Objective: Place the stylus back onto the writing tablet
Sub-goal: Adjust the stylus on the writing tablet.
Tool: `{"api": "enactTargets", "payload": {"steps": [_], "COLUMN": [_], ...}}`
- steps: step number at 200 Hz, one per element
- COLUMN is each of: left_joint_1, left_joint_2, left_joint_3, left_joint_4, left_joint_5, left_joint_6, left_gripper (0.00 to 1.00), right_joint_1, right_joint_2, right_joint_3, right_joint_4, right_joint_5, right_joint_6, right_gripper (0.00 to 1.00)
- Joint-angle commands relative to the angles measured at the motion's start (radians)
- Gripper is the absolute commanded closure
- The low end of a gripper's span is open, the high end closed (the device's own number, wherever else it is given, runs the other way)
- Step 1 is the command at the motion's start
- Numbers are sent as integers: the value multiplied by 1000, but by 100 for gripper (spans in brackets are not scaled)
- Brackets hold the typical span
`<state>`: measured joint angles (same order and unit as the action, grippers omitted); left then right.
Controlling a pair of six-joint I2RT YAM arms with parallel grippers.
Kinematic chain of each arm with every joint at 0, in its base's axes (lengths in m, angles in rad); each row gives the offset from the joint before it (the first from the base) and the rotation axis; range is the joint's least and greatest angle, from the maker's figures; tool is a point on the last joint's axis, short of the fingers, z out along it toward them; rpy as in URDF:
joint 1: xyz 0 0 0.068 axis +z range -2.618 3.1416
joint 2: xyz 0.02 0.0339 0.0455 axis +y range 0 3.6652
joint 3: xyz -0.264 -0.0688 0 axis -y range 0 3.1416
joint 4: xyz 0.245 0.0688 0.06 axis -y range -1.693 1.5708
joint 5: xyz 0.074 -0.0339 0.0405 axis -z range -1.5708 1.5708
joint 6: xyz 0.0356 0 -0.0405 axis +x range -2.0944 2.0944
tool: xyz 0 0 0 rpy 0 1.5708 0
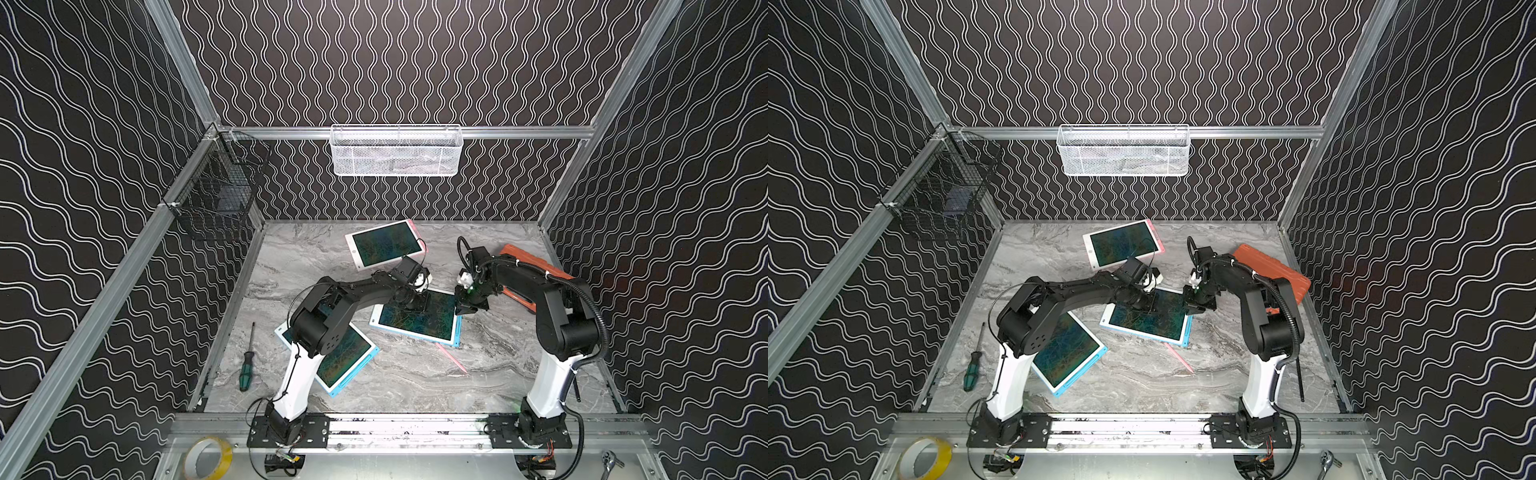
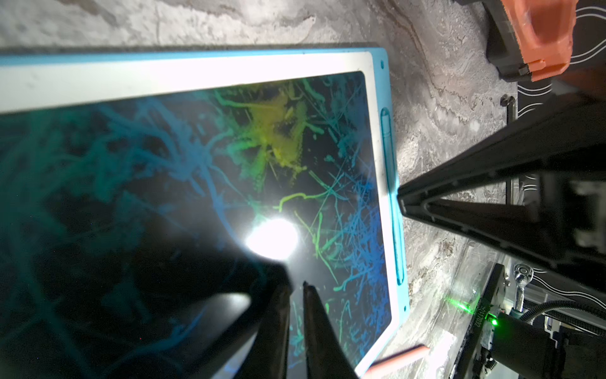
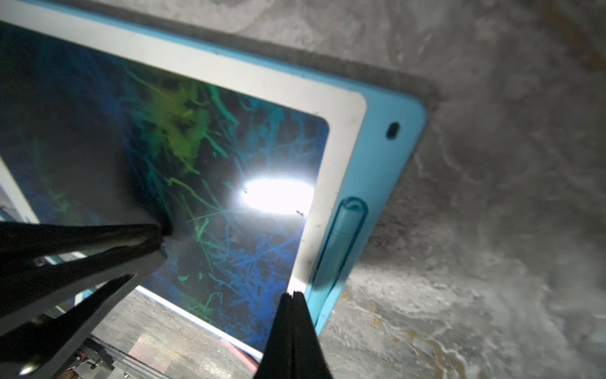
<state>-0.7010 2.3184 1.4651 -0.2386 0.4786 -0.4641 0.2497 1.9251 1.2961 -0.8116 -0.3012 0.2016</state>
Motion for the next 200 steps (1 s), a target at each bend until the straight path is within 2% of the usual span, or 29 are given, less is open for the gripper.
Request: {"api": "enactTargets", "payload": {"steps": [1, 140, 200], "left_joint_1": [2, 4, 7], "left_joint_2": [-2, -4, -6], "left_joint_3": [3, -4, 3], "left_joint_4": [27, 36, 25], "left_joint_5": [1, -3, -3], "left_joint_6": [15, 9, 16], "left_gripper": [84, 84, 84], "right_joint_1": [1, 0, 2], "right_joint_2": [5, 29, -12], "right_joint_3": [-1, -70, 21], "right_joint_4": [-25, -3, -17], "right_joint_5": [29, 98, 44], "right_joint_6": [1, -20, -19], "right_gripper": [100, 100, 100]}}
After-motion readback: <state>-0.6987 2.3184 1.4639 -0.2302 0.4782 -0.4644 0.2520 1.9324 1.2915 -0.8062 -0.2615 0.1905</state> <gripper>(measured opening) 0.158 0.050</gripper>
